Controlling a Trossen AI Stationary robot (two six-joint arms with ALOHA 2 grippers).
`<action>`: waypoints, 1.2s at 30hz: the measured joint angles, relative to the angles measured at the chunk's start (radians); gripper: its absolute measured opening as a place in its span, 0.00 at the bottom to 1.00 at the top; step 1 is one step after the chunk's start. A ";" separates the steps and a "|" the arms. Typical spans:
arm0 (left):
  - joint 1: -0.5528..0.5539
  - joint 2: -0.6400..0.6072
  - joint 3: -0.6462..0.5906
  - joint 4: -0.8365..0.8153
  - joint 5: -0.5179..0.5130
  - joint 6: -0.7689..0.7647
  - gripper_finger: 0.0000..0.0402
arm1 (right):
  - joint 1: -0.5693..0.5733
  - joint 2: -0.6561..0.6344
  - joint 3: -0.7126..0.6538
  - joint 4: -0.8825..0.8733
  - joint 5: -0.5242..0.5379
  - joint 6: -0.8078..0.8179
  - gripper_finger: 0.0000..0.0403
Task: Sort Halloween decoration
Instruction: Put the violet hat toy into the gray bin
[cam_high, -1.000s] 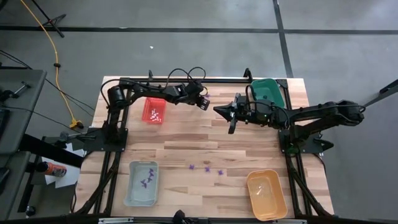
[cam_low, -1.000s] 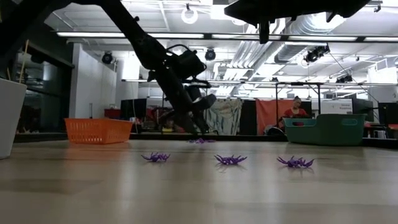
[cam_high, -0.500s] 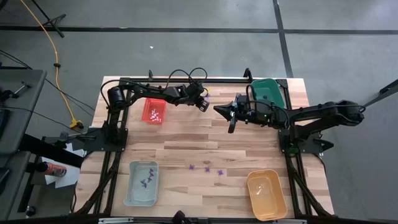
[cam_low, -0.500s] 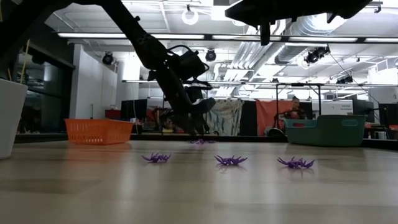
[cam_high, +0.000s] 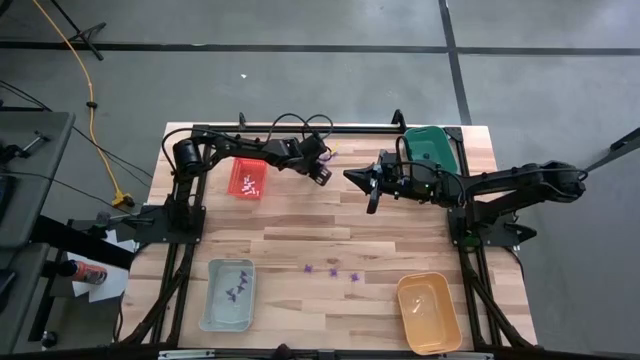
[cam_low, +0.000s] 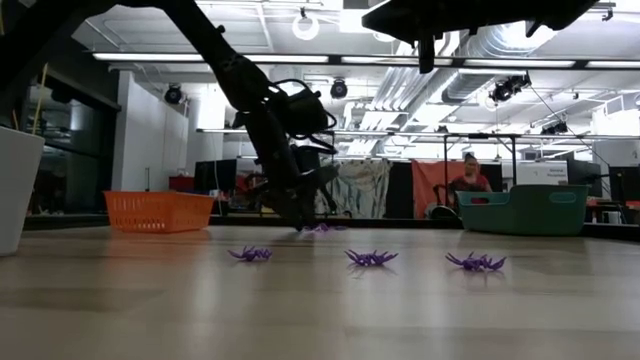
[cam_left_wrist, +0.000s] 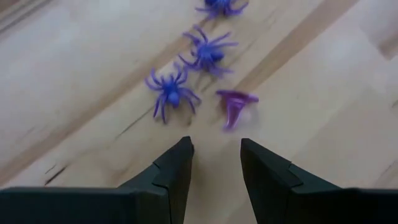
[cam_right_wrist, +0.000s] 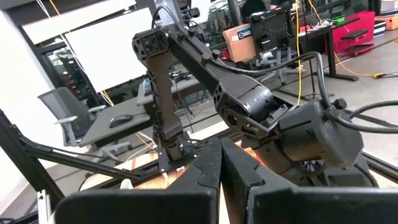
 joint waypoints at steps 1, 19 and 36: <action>0.000 0.000 0.001 -0.014 0.000 0.005 0.32 | 0.000 0.000 0.000 0.000 0.000 0.000 0.00; 0.075 -0.588 -0.043 -0.129 0.050 0.160 0.32 | -0.204 0.097 0.315 -0.618 0.061 0.224 0.00; -0.069 -1.403 -0.451 -0.189 -0.217 -0.133 0.01 | -0.400 0.687 0.621 -0.864 -0.192 0.472 0.00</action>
